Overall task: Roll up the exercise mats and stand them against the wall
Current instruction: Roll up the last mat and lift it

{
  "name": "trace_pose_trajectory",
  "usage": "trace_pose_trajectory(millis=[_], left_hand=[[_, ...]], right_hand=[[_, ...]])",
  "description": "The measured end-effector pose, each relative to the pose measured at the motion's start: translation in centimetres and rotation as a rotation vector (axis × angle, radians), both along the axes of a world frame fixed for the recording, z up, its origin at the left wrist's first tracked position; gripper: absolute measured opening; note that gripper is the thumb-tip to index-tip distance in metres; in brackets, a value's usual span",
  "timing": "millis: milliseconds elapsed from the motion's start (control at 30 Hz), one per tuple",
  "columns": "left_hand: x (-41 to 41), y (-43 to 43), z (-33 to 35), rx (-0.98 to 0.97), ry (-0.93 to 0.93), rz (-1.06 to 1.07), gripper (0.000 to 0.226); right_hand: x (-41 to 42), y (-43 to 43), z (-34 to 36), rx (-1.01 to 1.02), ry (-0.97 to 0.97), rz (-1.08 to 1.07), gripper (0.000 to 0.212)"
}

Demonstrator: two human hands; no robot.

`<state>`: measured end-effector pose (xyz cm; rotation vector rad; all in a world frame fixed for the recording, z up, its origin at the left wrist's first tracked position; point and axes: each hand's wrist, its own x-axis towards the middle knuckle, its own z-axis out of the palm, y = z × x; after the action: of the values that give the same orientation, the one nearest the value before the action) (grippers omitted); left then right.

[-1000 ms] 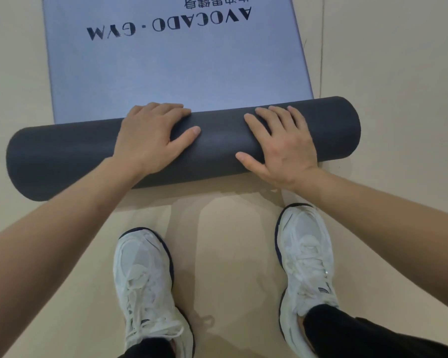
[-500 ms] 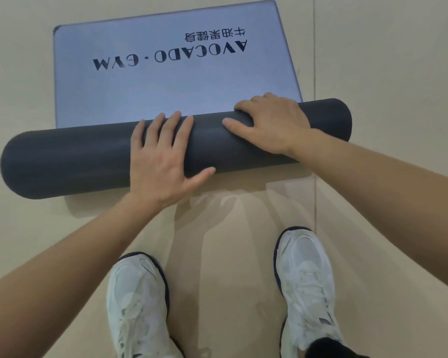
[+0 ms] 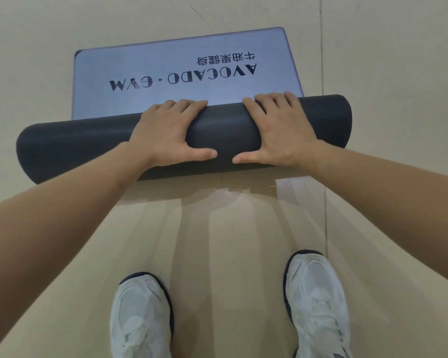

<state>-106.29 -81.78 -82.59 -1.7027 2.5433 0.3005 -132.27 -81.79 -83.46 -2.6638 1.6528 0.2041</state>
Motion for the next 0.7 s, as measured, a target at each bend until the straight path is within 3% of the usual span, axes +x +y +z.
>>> trace_pose_trajectory(millis=[100,200,500,700], left_hand=[[0.0,-1.1,0.1,0.031,-0.100,-0.053,0.130],[-0.4,-2.2,0.3,0.072,-0.094,-0.023,0.125],[-0.4,-0.2,1.1,0.036,-0.029,-0.033,0.101],[-0.6,4.9,2.5,0.206,-0.007,-0.067,0.093]], right_hand=[[-0.1,-1.5,0.4,0.087,0.002,0.008,0.133],[-0.1,-2.6,0.9,0.146,0.040,0.042,0.137],[0.3,-0.9,2.7,0.130,-0.045,0.097,0.107],[0.1,4.9,3.4,0.328,-0.079,0.043,0.100]])
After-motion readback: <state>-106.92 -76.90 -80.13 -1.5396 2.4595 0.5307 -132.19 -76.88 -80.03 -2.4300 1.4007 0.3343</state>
